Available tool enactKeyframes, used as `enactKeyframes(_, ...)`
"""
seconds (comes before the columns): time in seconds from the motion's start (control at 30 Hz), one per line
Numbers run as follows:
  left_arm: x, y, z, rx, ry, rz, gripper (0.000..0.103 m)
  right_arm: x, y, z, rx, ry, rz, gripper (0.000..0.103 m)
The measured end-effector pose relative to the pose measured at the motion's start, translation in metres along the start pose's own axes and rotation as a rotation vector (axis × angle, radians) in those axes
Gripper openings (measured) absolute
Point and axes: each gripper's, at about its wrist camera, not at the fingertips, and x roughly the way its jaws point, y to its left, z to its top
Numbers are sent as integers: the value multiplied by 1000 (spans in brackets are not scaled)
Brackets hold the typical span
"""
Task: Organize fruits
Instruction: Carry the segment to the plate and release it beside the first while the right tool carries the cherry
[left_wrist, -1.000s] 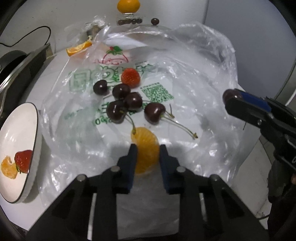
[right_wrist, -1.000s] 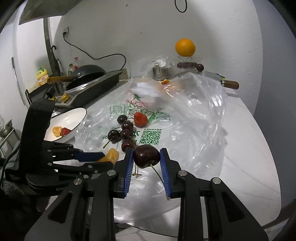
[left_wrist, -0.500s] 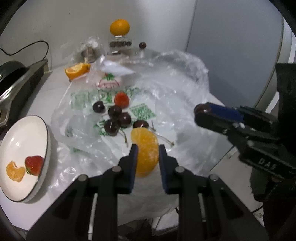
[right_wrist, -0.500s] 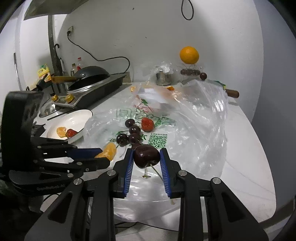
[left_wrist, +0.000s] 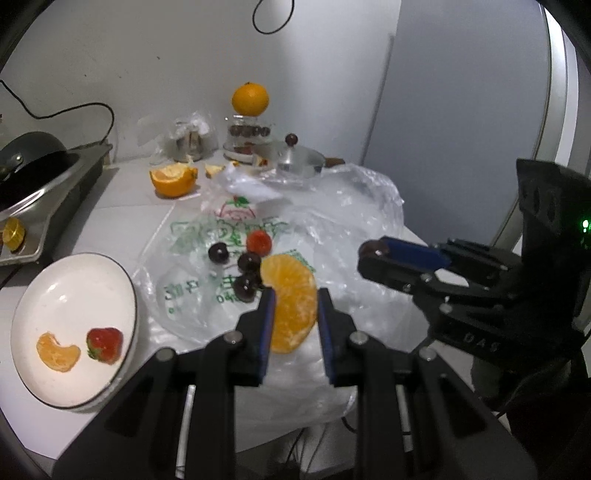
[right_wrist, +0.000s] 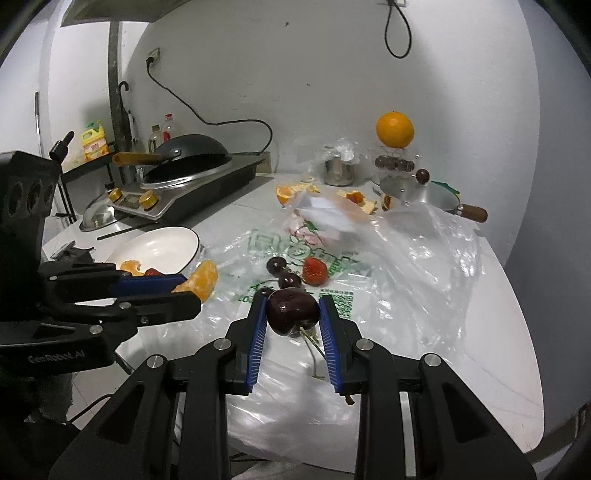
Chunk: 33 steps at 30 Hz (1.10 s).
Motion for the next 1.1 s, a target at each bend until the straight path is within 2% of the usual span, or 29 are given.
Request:
enactKeyframes(0.37,-16,20,-4,-16,-35,37,23,10,24,9,-34,14,21,30)
enactKeyframes(1.1,-43,87,-24,-111,-57,180,23,33,66,24,-100,36,60,30)
